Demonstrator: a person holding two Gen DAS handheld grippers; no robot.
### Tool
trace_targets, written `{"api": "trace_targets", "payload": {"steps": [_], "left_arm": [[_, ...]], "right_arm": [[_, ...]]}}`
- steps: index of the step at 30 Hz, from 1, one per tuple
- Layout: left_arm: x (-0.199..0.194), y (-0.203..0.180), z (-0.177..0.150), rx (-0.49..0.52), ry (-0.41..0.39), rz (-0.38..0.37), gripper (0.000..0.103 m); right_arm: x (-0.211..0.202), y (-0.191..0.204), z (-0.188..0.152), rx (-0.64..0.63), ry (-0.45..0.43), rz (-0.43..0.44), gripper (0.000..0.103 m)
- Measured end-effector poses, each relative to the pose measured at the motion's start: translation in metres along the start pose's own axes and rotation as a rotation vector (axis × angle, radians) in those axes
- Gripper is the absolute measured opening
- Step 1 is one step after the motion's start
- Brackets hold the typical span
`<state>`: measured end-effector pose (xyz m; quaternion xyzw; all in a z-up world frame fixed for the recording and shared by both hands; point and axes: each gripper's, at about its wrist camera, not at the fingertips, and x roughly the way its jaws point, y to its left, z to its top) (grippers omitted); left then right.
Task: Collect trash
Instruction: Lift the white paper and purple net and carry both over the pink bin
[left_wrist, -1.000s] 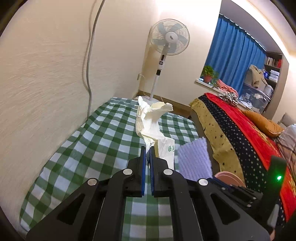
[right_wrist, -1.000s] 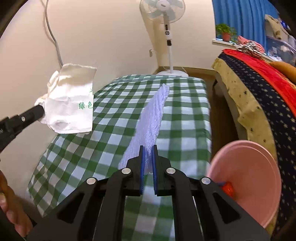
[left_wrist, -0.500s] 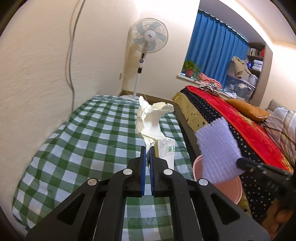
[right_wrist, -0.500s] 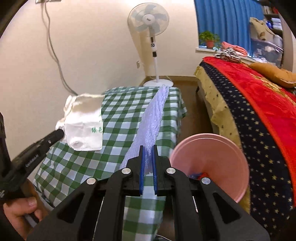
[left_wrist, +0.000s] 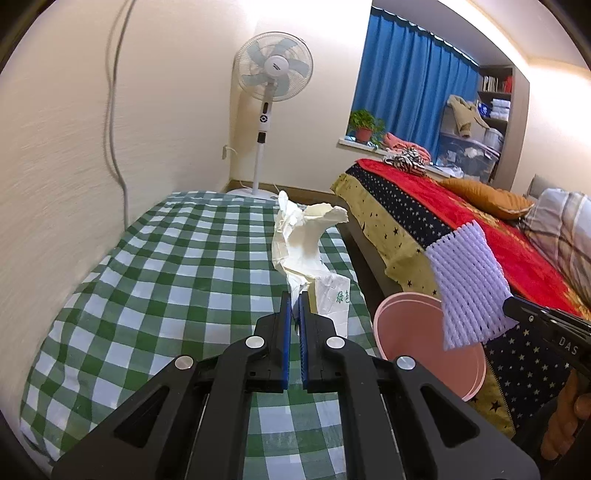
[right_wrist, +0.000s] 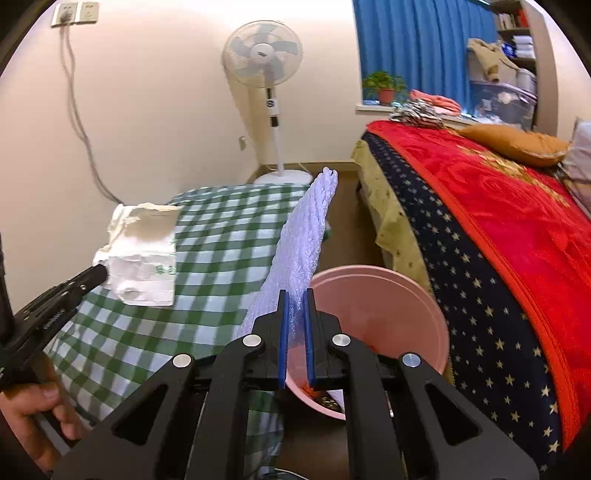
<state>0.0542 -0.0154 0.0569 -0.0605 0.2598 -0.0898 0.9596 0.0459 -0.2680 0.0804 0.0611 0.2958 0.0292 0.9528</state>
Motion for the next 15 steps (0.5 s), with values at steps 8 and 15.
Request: {"api": "trace_targets", "payload": {"steps": [8, 15], "left_arm": [[0.013, -0.013, -0.004, 0.029, 0.013, -0.011, 0.004], [0.025, -0.025, -0.006, 0.044, 0.020, -0.030, 0.004]], "right_arm": [[0.010, -0.017, -0.002, 0.051, -0.006, -0.034, 0.008], [0.018, -0.023, -0.001, 0.056, -0.008, -0.072, 0.008]]}}
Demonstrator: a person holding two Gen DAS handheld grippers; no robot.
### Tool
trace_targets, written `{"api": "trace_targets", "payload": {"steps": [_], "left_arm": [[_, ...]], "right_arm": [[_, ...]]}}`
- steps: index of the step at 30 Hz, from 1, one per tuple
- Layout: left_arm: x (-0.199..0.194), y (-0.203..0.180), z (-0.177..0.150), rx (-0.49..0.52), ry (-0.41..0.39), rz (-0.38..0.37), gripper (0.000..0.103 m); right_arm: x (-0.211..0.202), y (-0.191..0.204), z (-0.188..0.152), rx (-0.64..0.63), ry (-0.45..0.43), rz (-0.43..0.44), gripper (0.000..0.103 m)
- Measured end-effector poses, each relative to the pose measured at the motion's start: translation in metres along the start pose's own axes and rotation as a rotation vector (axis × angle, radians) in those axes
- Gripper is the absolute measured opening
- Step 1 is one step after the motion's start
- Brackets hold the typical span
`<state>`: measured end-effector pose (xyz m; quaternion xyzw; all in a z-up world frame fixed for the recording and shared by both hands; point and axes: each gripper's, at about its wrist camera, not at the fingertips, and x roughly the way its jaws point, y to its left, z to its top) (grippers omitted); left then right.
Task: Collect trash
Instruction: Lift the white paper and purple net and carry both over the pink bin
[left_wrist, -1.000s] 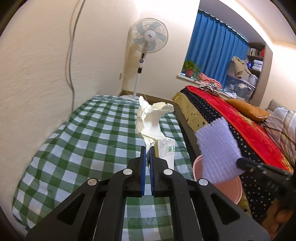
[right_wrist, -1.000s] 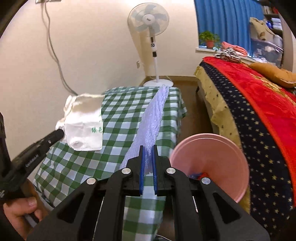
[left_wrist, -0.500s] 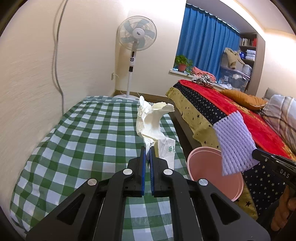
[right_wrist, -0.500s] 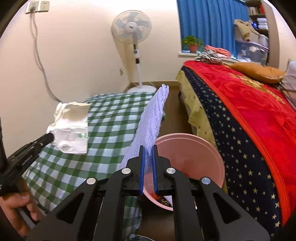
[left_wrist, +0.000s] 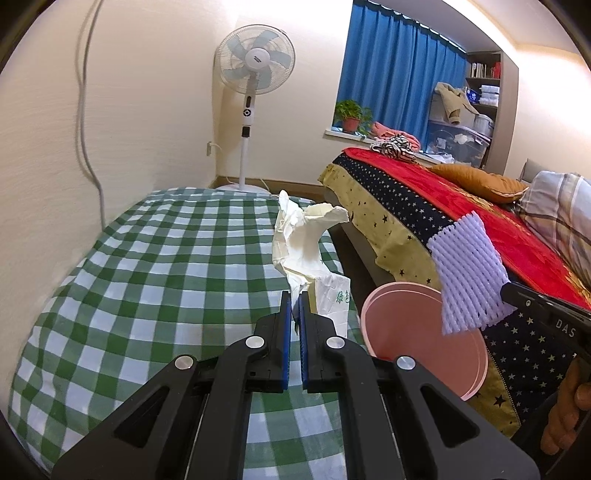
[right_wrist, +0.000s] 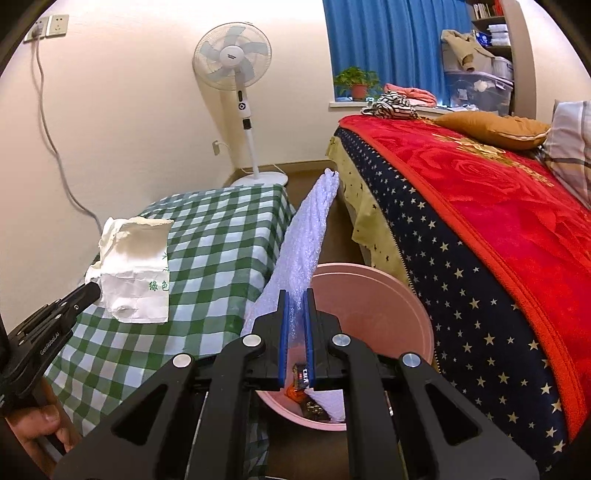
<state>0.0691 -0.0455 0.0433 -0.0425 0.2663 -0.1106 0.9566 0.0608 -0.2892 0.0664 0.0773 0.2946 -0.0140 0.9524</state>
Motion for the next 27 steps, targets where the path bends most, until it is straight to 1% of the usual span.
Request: {"api": "trace_targets", "payload": {"steps": [8, 19, 27], "left_arm": [[0.017, -0.017, -0.002, 0.005, 0.014, -0.036, 0.004], [0.038, -0.048, -0.009, 0.030, 0.031, -0.091, 0.004], [0.057, -0.065, -0.015, 0.039, 0.064, -0.118, 0.004]], "right_arm": [[0.008, -0.010, 0.000, 0.015, 0.009, -0.045, 0.008], [0.017, -0.029, 0.001, 0.049, 0.024, -0.079, 0.008], [0.022, -0.034, 0.001, 0.061, 0.037, -0.099, 0.008]]}}
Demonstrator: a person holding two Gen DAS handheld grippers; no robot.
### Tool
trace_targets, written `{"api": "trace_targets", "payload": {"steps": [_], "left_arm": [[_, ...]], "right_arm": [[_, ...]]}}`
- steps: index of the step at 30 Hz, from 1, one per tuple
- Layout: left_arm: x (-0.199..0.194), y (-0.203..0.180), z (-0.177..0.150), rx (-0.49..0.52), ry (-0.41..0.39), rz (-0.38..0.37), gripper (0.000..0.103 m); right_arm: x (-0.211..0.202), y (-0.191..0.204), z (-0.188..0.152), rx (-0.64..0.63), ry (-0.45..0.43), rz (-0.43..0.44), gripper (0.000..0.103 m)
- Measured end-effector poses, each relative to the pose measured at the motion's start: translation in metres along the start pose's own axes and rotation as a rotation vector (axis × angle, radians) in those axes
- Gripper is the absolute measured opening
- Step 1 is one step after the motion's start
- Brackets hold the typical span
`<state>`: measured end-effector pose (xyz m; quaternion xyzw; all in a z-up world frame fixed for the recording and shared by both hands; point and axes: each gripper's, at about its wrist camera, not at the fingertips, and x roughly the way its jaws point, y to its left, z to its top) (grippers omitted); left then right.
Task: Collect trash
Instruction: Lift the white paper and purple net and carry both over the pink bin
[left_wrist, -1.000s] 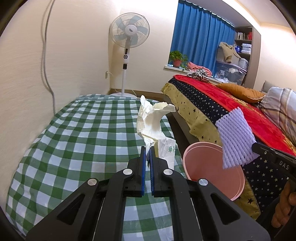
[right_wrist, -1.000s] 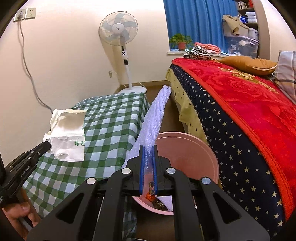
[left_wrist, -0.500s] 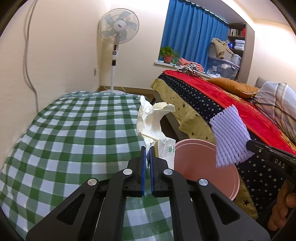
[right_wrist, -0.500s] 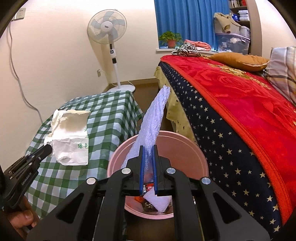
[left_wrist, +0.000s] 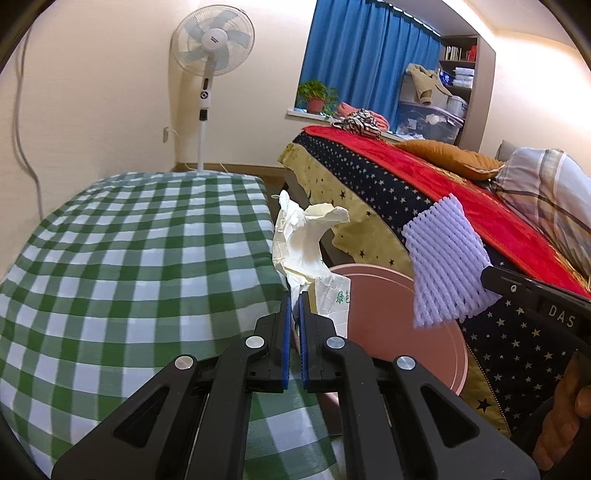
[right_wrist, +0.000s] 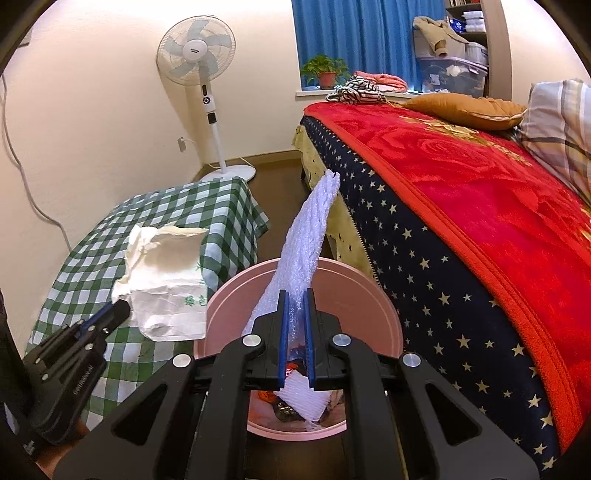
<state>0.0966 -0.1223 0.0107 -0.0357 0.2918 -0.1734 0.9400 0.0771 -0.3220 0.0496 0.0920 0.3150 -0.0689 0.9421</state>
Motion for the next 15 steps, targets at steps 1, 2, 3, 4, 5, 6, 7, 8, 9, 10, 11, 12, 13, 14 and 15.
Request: {"api": "trace_targets", "payload": {"steps": [1, 2, 3, 4, 5, 6, 7, 8, 9, 10, 11, 12, 13, 14, 15], "left_arm": [[0.003, -0.001, 0.000, 0.001, 0.005, -0.003, 0.004], [0.005, -0.003, -0.001, 0.002, 0.010, -0.007, 0.004], [0.007, -0.004, 0.000, 0.003, 0.013, -0.009, 0.004], [0.009, -0.005, 0.000, 0.004, 0.015, -0.010, 0.004], [0.011, -0.007, -0.001, 0.003, 0.017, -0.012, 0.004], [0.013, -0.008, -0.001, 0.001, 0.019, -0.015, 0.004], [0.015, -0.009, -0.001, 0.000, 0.021, -0.018, 0.004], [0.016, -0.011, -0.002, 0.000, 0.023, -0.020, 0.004], [0.018, -0.013, -0.002, 0.001, 0.025, -0.024, 0.004], [0.019, -0.014, -0.002, 0.001, 0.026, -0.027, 0.004], [0.020, -0.015, -0.002, 0.002, 0.028, -0.030, 0.004], [0.021, -0.017, -0.002, 0.006, 0.029, -0.034, 0.004], [0.023, -0.018, -0.001, 0.007, 0.031, -0.038, 0.004], [0.024, -0.018, -0.001, 0.007, 0.034, -0.043, 0.004], [0.025, -0.019, -0.001, 0.006, 0.041, -0.060, 0.004]], "right_arm": [[0.000, -0.001, 0.000, 0.001, 0.000, -0.002, 0.008], [0.001, -0.001, 0.000, 0.001, 0.001, -0.005, 0.008], [0.001, -0.003, 0.000, 0.003, 0.002, -0.006, 0.008], [0.001, -0.003, 0.000, 0.005, 0.002, -0.008, 0.008], [0.002, -0.004, 0.000, 0.007, 0.003, -0.010, 0.008], [0.002, -0.004, 0.000, 0.009, 0.003, -0.013, 0.008], [0.002, -0.004, 0.000, 0.010, 0.004, -0.015, 0.008], [0.003, -0.005, 0.000, 0.011, 0.005, -0.017, 0.008], [0.003, -0.005, -0.001, 0.011, 0.006, -0.018, 0.008], [0.003, -0.005, -0.001, 0.011, 0.006, -0.020, 0.008], [0.004, -0.005, 0.000, 0.011, 0.007, -0.022, 0.008], [0.004, -0.006, 0.000, 0.011, 0.007, -0.024, 0.008], [0.003, -0.006, -0.001, 0.012, 0.008, -0.024, 0.009], [0.004, -0.006, 0.000, 0.013, 0.010, -0.026, 0.009], [0.004, -0.006, 0.000, 0.013, 0.011, -0.029, 0.009]]}}
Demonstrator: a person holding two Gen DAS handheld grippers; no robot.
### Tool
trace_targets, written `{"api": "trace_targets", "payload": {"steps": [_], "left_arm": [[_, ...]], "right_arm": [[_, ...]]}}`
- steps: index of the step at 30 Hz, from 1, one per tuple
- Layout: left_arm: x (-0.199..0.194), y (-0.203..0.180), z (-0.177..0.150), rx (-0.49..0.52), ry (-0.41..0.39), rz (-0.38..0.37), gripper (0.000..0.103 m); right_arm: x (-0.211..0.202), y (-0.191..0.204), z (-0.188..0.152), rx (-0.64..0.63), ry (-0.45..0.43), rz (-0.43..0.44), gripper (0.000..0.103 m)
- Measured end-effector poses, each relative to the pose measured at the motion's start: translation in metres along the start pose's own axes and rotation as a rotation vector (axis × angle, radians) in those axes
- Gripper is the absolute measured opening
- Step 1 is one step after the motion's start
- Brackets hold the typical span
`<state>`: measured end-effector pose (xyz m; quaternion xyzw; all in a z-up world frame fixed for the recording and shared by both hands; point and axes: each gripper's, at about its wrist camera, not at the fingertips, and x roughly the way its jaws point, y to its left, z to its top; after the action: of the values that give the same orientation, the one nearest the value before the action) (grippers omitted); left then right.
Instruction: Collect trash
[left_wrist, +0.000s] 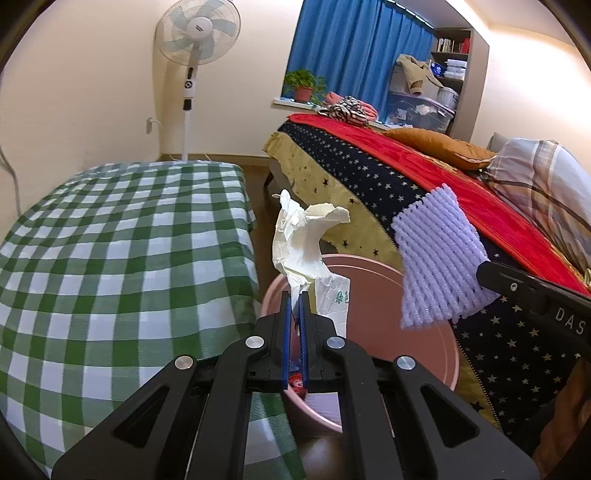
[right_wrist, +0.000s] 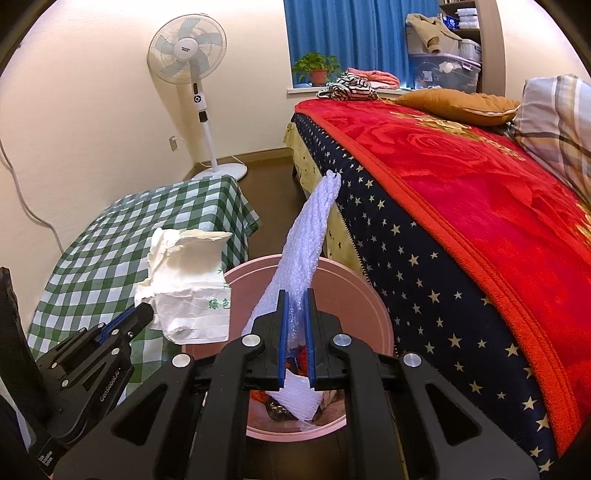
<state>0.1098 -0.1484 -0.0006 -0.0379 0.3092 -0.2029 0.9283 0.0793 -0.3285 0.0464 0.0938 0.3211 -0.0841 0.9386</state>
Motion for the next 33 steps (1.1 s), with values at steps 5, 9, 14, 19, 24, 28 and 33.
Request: {"api": "trace_targets", "payload": {"steps": [5, 9, 14, 19, 24, 28, 33], "left_arm": [[0.005, 0.004, 0.001, -0.005, 0.028, -0.041, 0.035], [-0.006, 0.011, 0.002, -0.018, 0.013, -0.042, 0.038], [-0.039, 0.013, 0.002, 0.020, -0.051, -0.037, 0.068], [-0.079, 0.020, 0.007, 0.043, -0.118, 0.014, 0.091], [-0.116, 0.031, 0.011, 0.066, -0.168, 0.140, 0.095], [-0.134, 0.048, 0.006, 0.011, -0.148, 0.186, 0.095], [-0.160, 0.057, -0.007, -0.030, -0.135, 0.238, 0.095]], "right_arm": [[0.001, -0.005, -0.001, 0.017, 0.002, -0.034, 0.047], [-0.005, -0.007, 0.000, 0.031, -0.029, -0.058, 0.062], [-0.018, -0.009, -0.001, 0.045, -0.076, -0.043, 0.087], [-0.037, -0.001, -0.005, 0.046, -0.106, 0.002, 0.098], [-0.054, 0.009, -0.010, 0.050, -0.117, 0.062, 0.098], [-0.067, 0.016, -0.018, 0.056, -0.129, 0.057, 0.098], [-0.081, 0.043, -0.037, -0.007, -0.123, 0.055, 0.098]]}}
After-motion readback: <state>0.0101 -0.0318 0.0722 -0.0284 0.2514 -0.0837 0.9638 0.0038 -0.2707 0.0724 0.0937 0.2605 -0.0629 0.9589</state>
